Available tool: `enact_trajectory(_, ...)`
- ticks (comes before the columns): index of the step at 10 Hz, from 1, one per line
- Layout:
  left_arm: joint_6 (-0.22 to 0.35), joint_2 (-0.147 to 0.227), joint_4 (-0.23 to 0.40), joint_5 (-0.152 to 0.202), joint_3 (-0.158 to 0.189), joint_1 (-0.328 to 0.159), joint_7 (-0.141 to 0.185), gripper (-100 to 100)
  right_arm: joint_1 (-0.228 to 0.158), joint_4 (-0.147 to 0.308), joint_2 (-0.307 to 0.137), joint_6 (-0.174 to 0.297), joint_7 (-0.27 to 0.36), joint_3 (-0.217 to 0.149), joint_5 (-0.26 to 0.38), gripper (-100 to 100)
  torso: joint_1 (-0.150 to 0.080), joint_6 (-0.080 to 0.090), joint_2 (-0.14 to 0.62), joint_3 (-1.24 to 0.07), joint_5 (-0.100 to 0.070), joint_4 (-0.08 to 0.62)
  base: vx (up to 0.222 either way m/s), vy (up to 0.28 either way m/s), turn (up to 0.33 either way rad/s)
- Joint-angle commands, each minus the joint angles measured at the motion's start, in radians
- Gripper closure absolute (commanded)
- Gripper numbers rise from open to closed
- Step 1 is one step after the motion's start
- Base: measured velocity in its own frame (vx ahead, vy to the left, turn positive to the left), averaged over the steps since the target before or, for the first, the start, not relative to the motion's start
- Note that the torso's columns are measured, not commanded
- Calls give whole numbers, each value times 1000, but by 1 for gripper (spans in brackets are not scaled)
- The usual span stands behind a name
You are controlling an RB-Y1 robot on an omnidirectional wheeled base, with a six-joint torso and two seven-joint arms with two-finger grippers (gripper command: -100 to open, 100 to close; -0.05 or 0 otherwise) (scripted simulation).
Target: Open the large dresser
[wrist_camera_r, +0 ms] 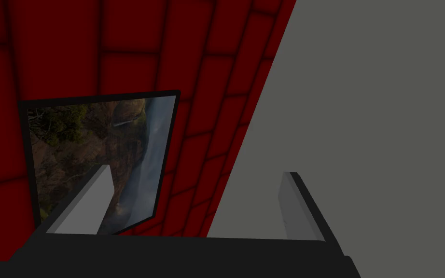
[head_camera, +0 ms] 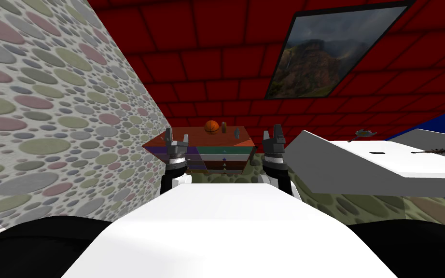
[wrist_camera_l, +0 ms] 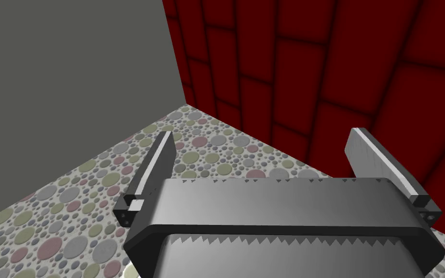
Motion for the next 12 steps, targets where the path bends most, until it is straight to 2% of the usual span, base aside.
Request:
enact_trajectory(1,0,0,0,0,0,0,0,0,0,0,0,0,0,0,0,0,0,0,40,-82,0,41,0,0,0)
enact_trajectory(9,0,0,0,0,0,0,0,0,0,0,0,0,0,0,0,0,0,0,618,-1234,0,617,0,0,0)
enact_trajectory(10,-12,29,23,0,0,-5,2,-100,0,0,0,0,0,0,0,0,0,0,691,-1382,0,691,16,-18,0)
enact_trajectory(12,-41,58,77,1,2,-17,8,-100,0,0,0,0,0,0,0,0,-2,0,734,-1471,0,734,25,-50,2)
